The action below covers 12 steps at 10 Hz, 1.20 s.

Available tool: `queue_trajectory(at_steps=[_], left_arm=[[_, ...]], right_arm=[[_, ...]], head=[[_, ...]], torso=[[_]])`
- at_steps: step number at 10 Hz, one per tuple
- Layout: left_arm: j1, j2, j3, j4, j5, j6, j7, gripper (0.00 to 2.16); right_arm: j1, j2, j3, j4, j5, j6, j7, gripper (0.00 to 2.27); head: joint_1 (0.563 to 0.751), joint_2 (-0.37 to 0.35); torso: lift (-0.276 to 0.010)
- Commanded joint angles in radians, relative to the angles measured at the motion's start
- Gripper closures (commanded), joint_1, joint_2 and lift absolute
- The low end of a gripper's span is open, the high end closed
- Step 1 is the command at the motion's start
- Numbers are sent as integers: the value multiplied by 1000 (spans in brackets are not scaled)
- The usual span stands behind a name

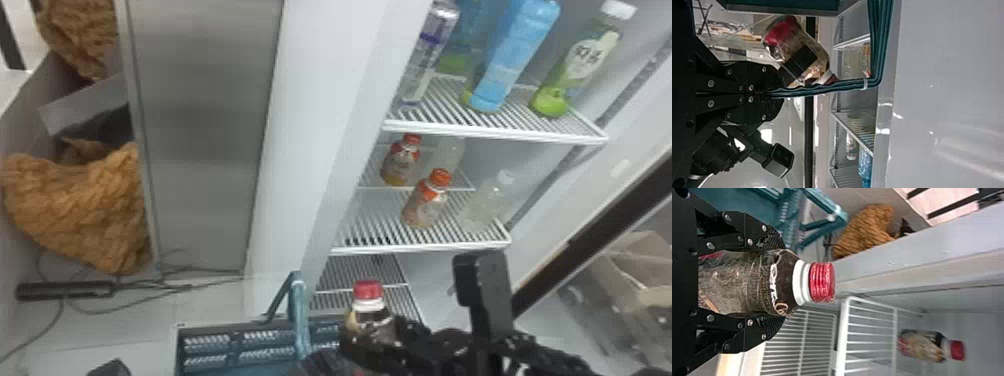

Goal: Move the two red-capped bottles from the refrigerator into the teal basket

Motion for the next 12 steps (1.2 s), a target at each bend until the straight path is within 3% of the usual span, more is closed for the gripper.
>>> queue_trajectory(at_steps=[1, 3, 5, 12], left_arm=[[0, 1, -1, 1, 0, 0, 0, 1156], [0, 1, -3, 1, 0, 0, 0, 1156], [0, 1, -3, 1, 0, -2, 0, 1156], [-3, 2, -5, 1, 0, -2, 0, 1156]], right_arm=[[-8, -1, 2, 18, -23, 30, 0, 746], [-15, -2, 2, 43, -37, 52, 0, 736], [-18, -2, 2, 50, -43, 52, 0, 559], [-10, -4, 2, 70, -37, -29, 6, 510]], head=[[695, -350], [695, -350], [695, -350], [695, -350]], torso=[[-224], [-224], [-224], [-224]])
